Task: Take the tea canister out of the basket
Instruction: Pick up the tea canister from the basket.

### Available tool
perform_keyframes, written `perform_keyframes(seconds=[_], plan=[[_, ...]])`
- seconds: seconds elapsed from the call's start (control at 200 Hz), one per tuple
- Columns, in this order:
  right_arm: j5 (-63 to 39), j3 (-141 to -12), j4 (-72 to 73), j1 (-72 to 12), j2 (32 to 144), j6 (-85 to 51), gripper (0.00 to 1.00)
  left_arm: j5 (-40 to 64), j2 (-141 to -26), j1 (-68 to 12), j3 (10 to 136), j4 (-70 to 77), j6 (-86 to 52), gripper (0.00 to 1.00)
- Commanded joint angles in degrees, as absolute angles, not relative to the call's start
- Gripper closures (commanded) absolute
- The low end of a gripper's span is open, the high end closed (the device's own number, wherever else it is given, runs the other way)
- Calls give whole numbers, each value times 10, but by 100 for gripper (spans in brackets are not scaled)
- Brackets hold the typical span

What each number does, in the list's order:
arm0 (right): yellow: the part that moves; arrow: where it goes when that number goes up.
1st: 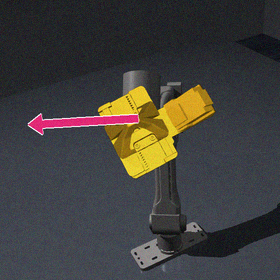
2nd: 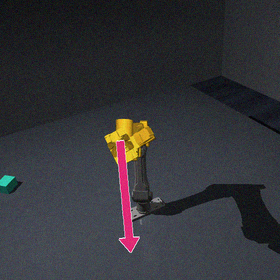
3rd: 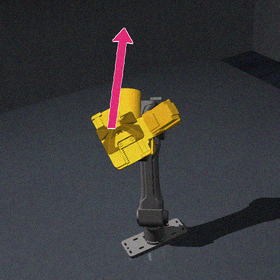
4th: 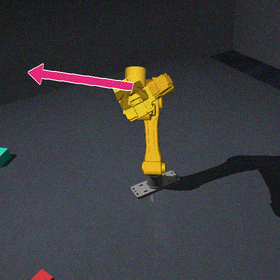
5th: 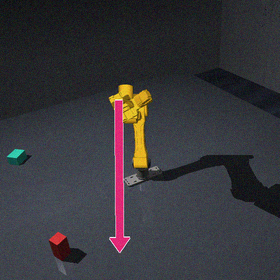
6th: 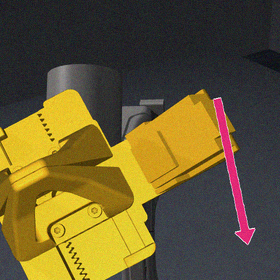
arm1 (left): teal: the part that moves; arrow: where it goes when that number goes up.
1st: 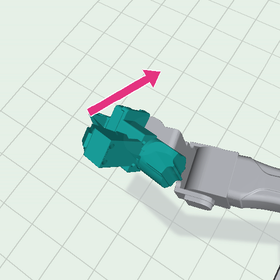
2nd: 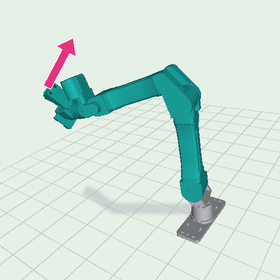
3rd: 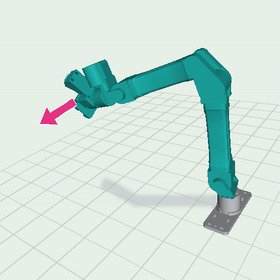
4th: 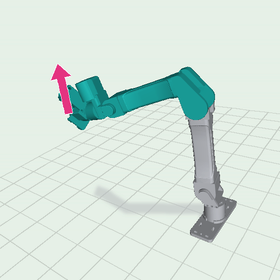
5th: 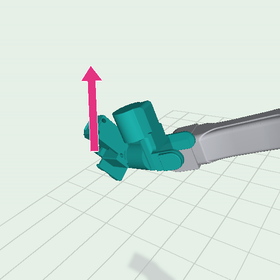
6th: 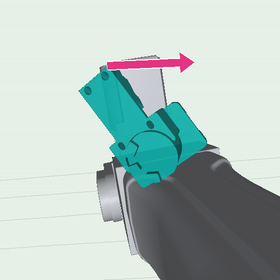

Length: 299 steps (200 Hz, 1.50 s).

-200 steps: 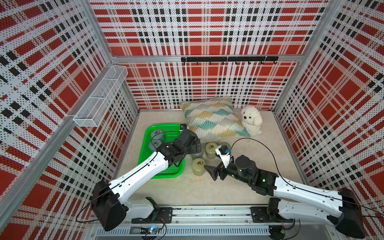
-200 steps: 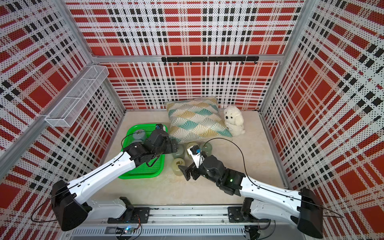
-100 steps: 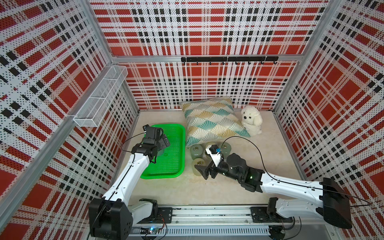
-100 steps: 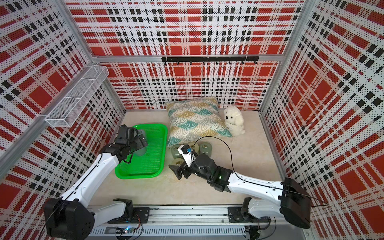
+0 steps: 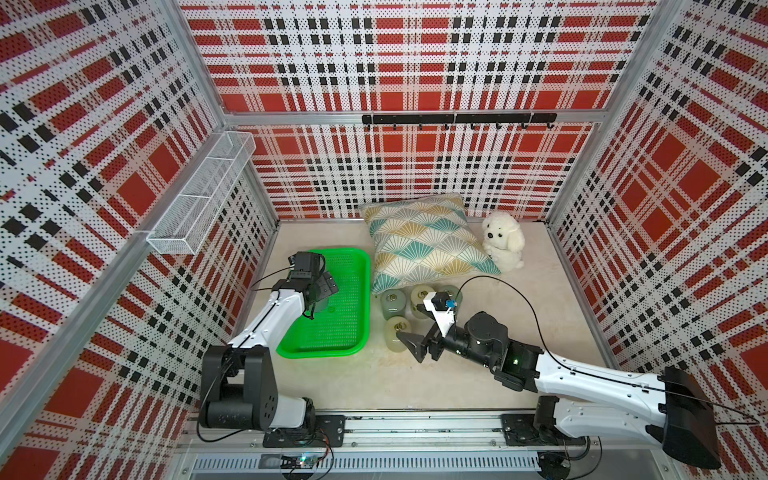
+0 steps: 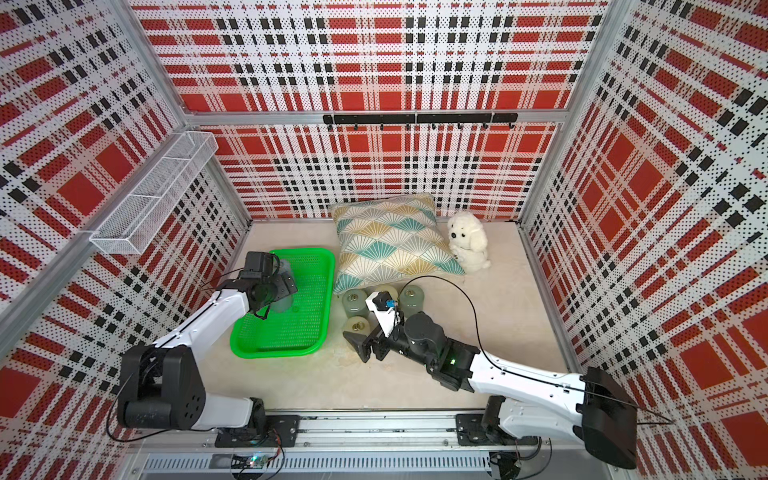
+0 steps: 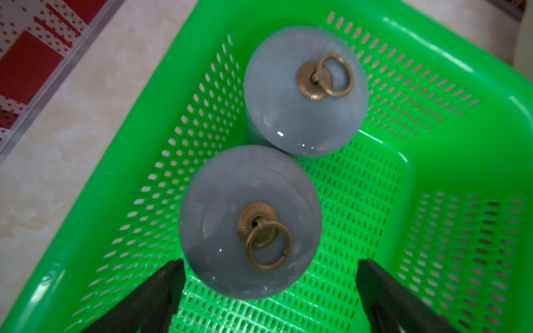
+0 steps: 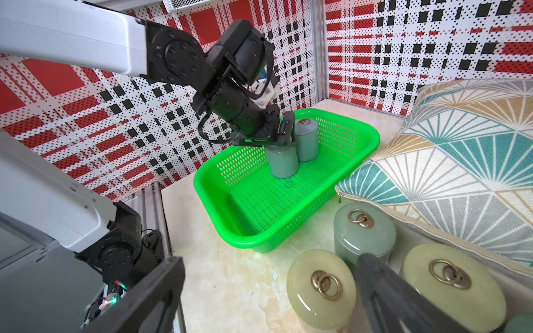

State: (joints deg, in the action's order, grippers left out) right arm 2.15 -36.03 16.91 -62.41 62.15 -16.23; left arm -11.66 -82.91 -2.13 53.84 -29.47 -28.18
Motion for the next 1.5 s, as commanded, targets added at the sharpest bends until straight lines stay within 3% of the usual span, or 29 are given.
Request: perform_keyframes(seconds=[0.0,0.175,0.832,1.142,1.493], plan=[[18,-360,164,-629,622,-170,0,-140,-847,-16,563,-278,-284,1],[15,-363,160,-629,625,-173,0,-184,-863,-11,563,-271,-287,1],[15,-370,150,-629,633,-173,0,-150,-983,0,606,-250,-286,2],[15,-372,149,-629,636,-172,0,-155,-963,-7,601,-249,-288,22],[31,-371,149,-629,638,-170,0,-190,-900,-74,607,-278,-292,26]])
